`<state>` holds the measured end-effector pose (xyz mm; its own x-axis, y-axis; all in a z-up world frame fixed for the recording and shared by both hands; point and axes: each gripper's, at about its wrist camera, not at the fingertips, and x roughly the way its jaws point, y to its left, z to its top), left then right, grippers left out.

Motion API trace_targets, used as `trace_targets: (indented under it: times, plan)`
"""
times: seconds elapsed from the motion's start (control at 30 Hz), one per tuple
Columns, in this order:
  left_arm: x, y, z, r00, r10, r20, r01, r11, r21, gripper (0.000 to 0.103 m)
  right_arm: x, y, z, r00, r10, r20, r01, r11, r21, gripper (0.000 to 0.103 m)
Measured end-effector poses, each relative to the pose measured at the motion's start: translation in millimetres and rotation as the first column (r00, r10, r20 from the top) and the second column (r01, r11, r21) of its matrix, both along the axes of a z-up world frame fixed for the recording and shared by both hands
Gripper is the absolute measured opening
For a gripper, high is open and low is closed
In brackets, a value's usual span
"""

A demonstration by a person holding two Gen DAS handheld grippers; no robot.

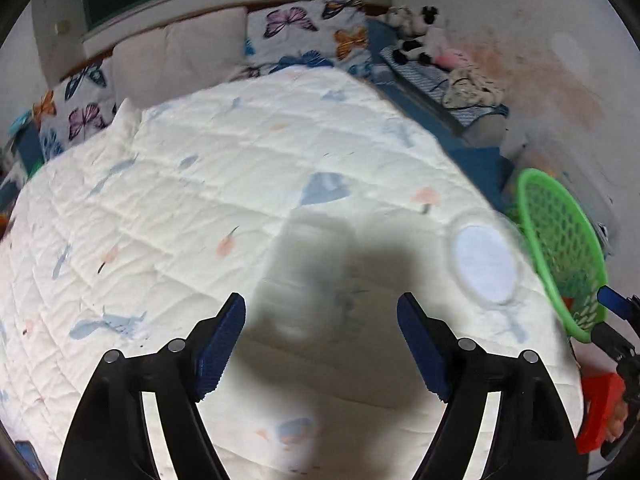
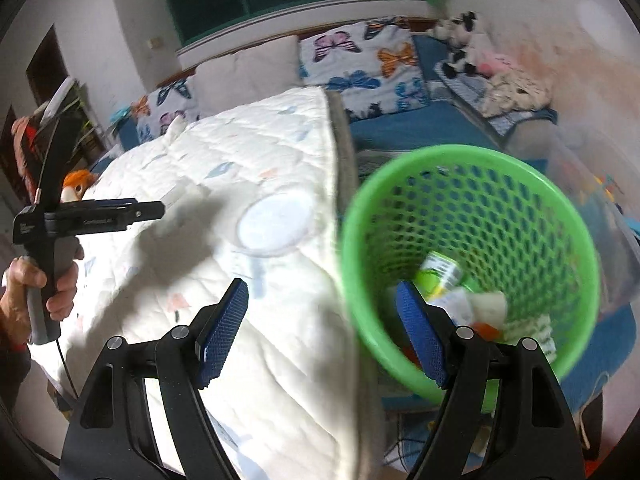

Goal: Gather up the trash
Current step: 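Grasp the clear rectangular box with the left gripper while the right gripper grasps the clear round lid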

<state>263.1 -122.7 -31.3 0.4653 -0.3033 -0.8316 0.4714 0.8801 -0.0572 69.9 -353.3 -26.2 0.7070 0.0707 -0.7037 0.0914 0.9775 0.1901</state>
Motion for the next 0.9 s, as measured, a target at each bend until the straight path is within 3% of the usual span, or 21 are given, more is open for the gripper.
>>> trace_targets:
  times: [0.13, 0.2, 0.57, 0.9]
  plan:
    - [13, 8, -10, 1.000, 0.005, -0.028, -0.005, 1.000, -0.012, 0.076, 23, 16, -5, 0.999, 0.046, -0.010, -0.045, 0.999, 0.004, 0.078]
    - [17, 7, -16, 0.999, -0.003, -0.043, 0.002, 1.000, -0.016, 0.079, 34, 23, -7, 0.998, 0.060, -0.014, -0.060, 0.998, -0.003, 0.084]
    - [28, -1, -36, 0.998, -0.034, -0.053, 0.034, 0.999, 0.004, 0.079, 85, 43, -21, 0.989, 0.130, -0.067, -0.135, 0.988, -0.072, 0.091]
    - [32, -3, -37, 0.998, -0.052, -0.019, 0.052, 0.999, 0.000, 0.074, 114, 51, -40, 0.983, 0.130, -0.128, -0.149, 0.976, -0.157, 0.094]
